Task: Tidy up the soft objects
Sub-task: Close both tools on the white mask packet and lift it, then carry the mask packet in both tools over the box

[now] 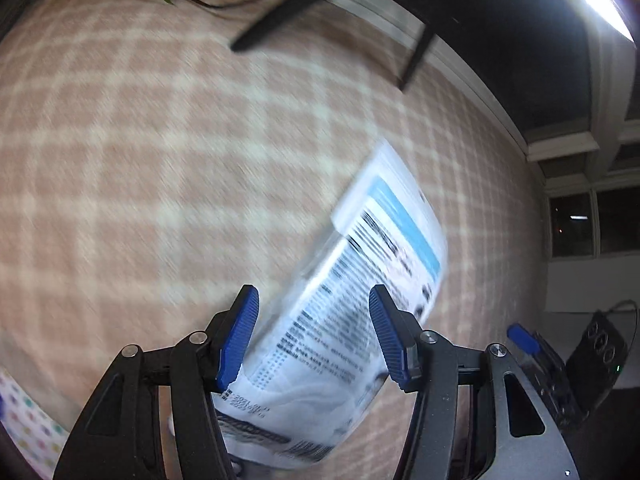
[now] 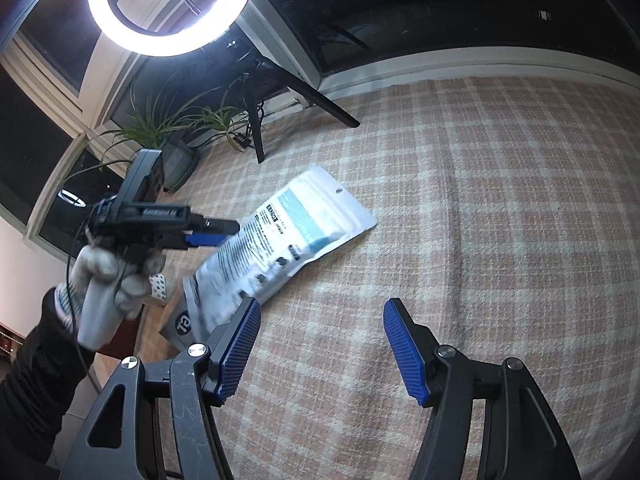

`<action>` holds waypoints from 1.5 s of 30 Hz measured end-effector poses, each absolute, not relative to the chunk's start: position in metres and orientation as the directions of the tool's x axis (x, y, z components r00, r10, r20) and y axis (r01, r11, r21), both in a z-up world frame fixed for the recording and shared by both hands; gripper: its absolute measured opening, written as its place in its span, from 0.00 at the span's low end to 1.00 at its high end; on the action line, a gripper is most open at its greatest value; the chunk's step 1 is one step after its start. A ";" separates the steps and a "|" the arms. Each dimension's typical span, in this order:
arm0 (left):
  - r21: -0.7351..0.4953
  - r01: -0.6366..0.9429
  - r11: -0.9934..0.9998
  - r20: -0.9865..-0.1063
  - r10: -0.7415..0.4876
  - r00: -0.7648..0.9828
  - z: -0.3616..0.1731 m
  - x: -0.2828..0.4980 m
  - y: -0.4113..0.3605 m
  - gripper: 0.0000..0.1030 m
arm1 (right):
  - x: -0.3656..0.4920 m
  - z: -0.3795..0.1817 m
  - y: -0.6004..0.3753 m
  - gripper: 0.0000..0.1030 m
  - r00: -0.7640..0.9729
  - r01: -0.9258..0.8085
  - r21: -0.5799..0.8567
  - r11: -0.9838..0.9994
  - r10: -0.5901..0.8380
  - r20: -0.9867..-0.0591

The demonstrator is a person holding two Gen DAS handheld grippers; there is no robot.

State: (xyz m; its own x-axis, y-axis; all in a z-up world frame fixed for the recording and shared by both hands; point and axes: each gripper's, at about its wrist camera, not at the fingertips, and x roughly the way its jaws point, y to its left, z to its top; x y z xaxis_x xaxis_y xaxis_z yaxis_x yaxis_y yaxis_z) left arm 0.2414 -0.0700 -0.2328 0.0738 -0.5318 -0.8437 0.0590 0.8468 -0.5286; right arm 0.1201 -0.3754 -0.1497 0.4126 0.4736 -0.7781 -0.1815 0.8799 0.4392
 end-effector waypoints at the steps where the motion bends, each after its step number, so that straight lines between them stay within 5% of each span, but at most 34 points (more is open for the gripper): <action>1: -0.539 0.070 0.840 -0.837 -0.543 0.069 -0.232 0.234 -0.074 0.54 | 0.119 -0.151 -0.375 0.58 0.411 -0.181 0.439 0.880 0.473 -0.779; 16: -0.502 0.247 0.829 -0.802 -0.553 0.226 -0.212 0.154 -0.115 0.56 | 0.132 -0.178 -0.366 0.58 0.363 -0.135 0.486 0.863 0.500 -0.786; 45: -0.475 0.278 0.835 -0.808 -0.539 0.237 -0.228 0.151 -0.132 0.58 | 0.163 -0.222 -0.323 0.55 0.214 -0.102 0.564 0.819 0.572 -0.792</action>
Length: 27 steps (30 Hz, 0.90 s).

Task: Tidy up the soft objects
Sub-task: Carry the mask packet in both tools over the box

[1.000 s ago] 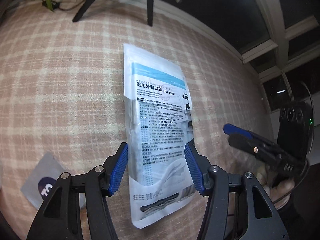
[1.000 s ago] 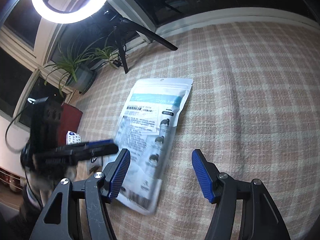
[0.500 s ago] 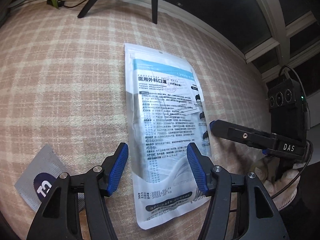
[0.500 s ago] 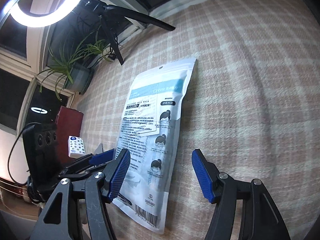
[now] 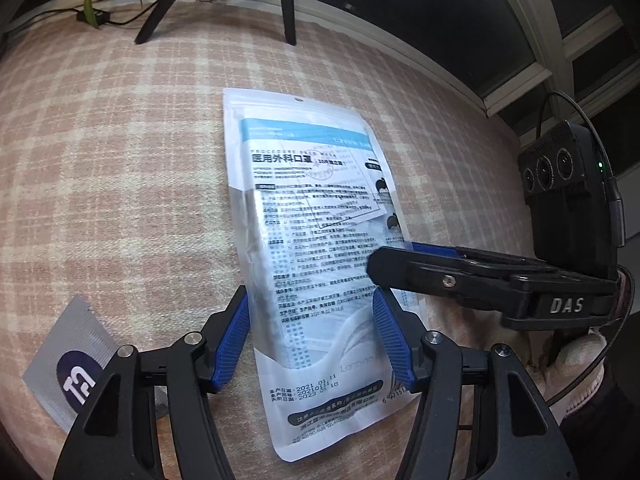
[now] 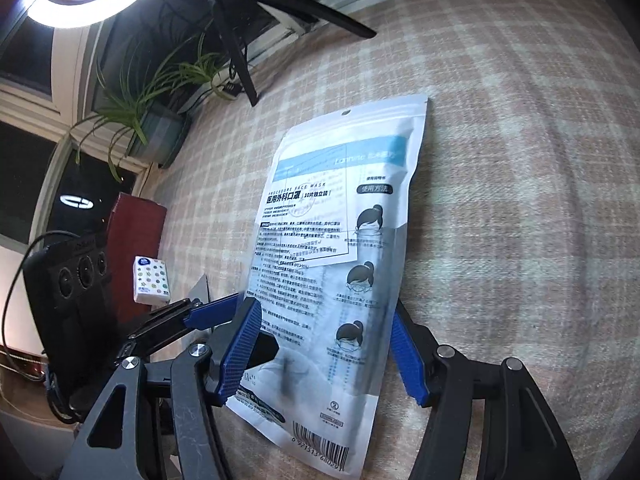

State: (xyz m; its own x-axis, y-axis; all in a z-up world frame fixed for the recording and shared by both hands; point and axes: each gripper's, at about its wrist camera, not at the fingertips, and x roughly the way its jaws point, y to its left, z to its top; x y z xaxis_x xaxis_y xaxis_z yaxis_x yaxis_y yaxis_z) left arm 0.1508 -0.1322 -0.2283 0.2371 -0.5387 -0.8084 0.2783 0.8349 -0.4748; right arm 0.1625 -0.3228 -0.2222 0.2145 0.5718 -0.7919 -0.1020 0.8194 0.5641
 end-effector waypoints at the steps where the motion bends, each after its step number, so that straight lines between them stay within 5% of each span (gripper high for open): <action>1: -0.474 0.276 0.836 -0.808 -0.538 0.240 -0.228 0.151 -0.133 0.58 | 0.163 -0.222 -0.322 0.53 0.215 -0.105 0.557 0.824 0.565 -0.796; 27: -0.479 0.252 0.841 -0.707 -0.540 0.457 -0.150 0.100 -0.063 0.57 | 0.142 -0.151 -0.275 0.40 0.276 -0.257 0.514 0.819 0.572 -0.773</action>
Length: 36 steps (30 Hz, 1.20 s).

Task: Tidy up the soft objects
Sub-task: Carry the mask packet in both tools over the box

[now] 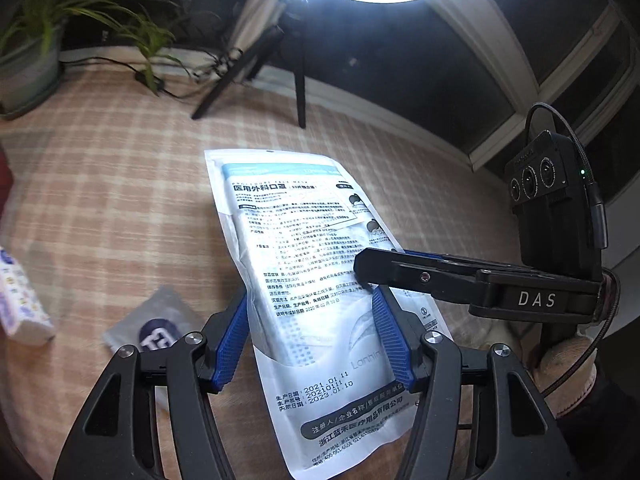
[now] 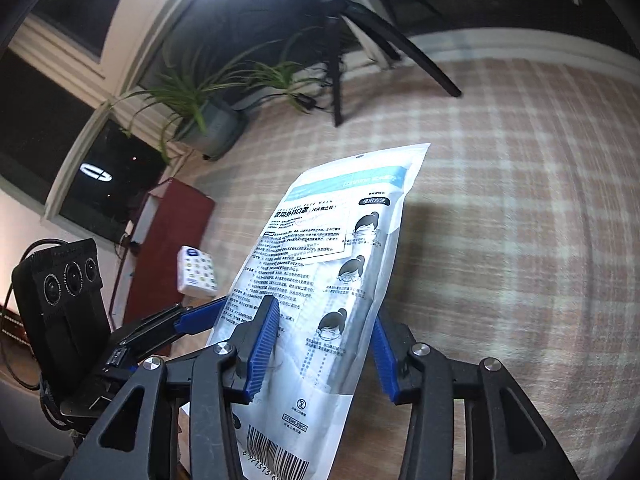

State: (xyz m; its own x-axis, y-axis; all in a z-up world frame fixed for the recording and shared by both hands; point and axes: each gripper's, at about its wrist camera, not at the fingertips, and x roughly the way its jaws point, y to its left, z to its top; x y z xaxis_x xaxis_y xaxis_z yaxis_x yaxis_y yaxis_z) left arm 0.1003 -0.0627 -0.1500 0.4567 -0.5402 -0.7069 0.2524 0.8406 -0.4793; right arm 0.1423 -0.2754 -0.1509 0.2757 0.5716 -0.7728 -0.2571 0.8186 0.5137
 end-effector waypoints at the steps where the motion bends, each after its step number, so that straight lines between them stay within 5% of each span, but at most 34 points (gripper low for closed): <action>1: -0.479 0.247 0.842 -0.703 -0.537 0.467 -0.147 0.100 -0.060 0.57 | 0.141 -0.147 -0.271 0.40 0.278 -0.266 0.514 0.815 0.575 -0.769; 20: -0.448 0.048 0.893 -0.614 -0.346 0.709 -0.087 0.030 0.109 0.57 | 0.125 -0.072 -0.097 0.40 0.204 -0.540 0.517 0.664 0.699 -0.685; 36: -0.448 -0.116 0.886 -0.633 -0.223 0.741 -0.108 0.009 0.220 0.57 | 0.119 -0.086 0.047 0.40 0.081 -0.642 0.518 0.566 0.721 -0.688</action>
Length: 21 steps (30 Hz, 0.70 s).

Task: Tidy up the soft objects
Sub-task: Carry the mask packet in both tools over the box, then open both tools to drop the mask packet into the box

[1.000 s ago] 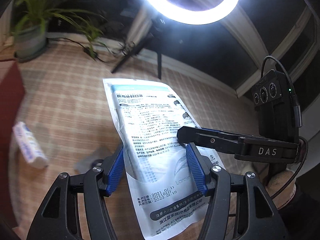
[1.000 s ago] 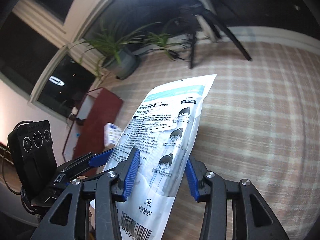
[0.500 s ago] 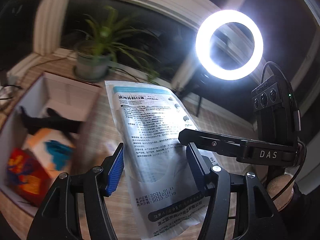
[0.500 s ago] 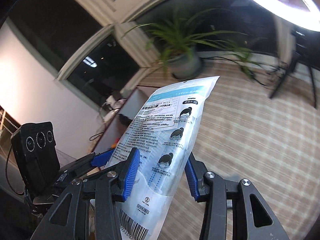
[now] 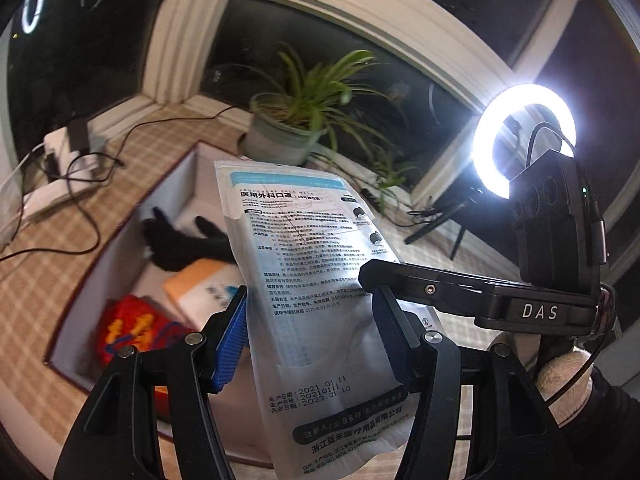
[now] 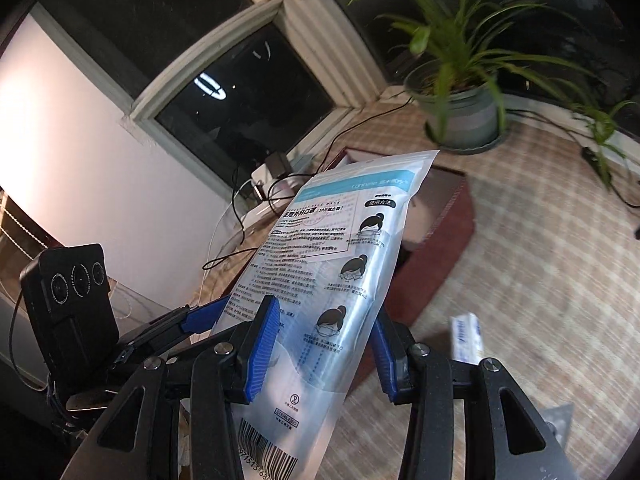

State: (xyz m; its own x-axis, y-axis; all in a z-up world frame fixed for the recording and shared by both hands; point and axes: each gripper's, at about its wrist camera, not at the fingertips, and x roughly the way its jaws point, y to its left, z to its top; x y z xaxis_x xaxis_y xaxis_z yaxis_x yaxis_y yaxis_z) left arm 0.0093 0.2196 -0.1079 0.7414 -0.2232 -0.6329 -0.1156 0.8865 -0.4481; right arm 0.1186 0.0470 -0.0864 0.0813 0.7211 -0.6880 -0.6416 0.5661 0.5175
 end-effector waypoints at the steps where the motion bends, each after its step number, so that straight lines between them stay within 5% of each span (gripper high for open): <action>1: -0.454 -0.123 0.882 -0.636 -0.224 0.738 -0.112 0.009 0.227 0.57 | 0.118 -0.089 0.053 0.40 0.074 -0.642 0.520 0.563 0.720 -0.690; 21: -0.395 -0.251 0.884 -0.730 -0.136 0.669 -0.149 0.000 0.288 0.57 | 0.121 -0.138 0.130 0.39 -0.060 -0.606 0.578 0.546 0.694 -0.718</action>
State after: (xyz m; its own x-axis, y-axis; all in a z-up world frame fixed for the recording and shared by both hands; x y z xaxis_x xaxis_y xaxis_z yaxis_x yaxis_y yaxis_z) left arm 0.0003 0.2882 -0.1489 0.6694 -0.1360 -0.7303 -0.2512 0.8837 -0.3949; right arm 0.1206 0.1303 -0.1384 -0.0596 0.6938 -0.7177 -0.6065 0.5459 0.5781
